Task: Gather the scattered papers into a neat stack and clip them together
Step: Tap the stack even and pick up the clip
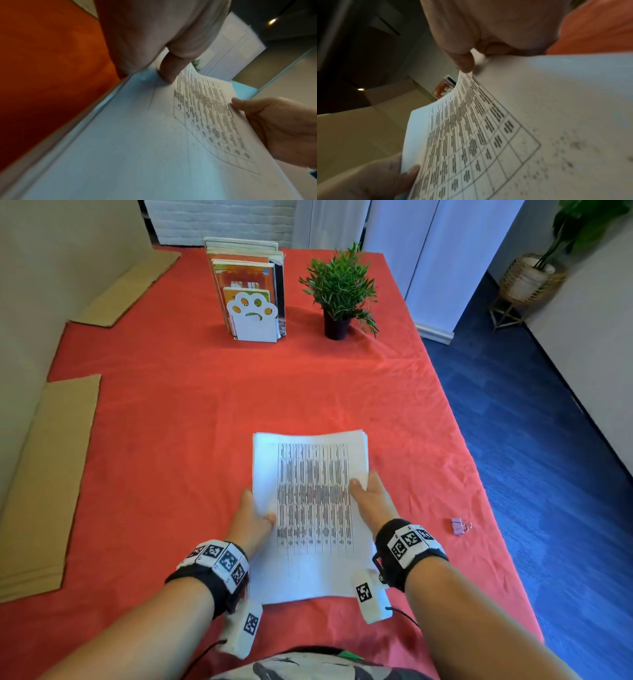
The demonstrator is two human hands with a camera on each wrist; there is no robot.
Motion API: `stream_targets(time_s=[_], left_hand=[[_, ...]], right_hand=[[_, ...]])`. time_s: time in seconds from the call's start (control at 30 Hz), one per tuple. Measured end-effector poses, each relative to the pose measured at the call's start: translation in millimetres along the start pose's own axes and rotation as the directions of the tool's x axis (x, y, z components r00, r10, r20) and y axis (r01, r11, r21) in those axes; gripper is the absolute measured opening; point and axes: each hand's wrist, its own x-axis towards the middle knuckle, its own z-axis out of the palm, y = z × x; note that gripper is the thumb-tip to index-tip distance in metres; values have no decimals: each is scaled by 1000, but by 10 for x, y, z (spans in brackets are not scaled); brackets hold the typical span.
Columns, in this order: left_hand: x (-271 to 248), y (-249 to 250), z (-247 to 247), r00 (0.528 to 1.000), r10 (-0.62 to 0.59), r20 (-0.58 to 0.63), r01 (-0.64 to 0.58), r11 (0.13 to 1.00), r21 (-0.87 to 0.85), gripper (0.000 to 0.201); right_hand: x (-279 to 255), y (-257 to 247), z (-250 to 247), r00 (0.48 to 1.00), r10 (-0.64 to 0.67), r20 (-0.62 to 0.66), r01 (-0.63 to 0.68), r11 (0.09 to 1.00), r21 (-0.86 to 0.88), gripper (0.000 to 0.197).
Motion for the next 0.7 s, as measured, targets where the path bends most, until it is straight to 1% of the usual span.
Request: stream_targets(time_s=[0.1,0.2,0.27,0.37,0.43,0.5,0.6,0.67,0.7], left_hand=[[-43,-203,131,989,-128,68,127,992,24,32],[-73,-253,199,979,-179,101,181,983,-10,26],[-72,-218,202,981,-177,81,179,984,-15,22],[-79,-193,192,986,-151,65,148,988,43,18],[-73,-194,179,985,-159,61,156,986,49,17],[-59,-191,158,981,-183,59,183,983,7,18],[-57,-192,156,978,-196,66,198,980,-26,30],[-74,-211,193,982,-173,72,175,984,-14,38],[-89,-214,218,985,-157,66,157,988,6,38]], right_hand=[[-40,164,12,993,112,28,-106,983,-149,25],[-50,275,21,982,189,23,-179,957,-229,33],[-39,332,15,976,218,-13,-215,948,-235,31],[-40,388,23,973,227,-47,-232,944,-235,30],[-41,404,30,973,224,-50,-230,942,-246,32],[-48,406,26,974,215,-73,-226,946,-231,39],[-64,426,15,978,196,-74,-208,948,-239,50],[-72,443,49,977,207,-53,-214,931,-295,50],[-72,450,70,977,207,-47,-211,921,-328,49]])
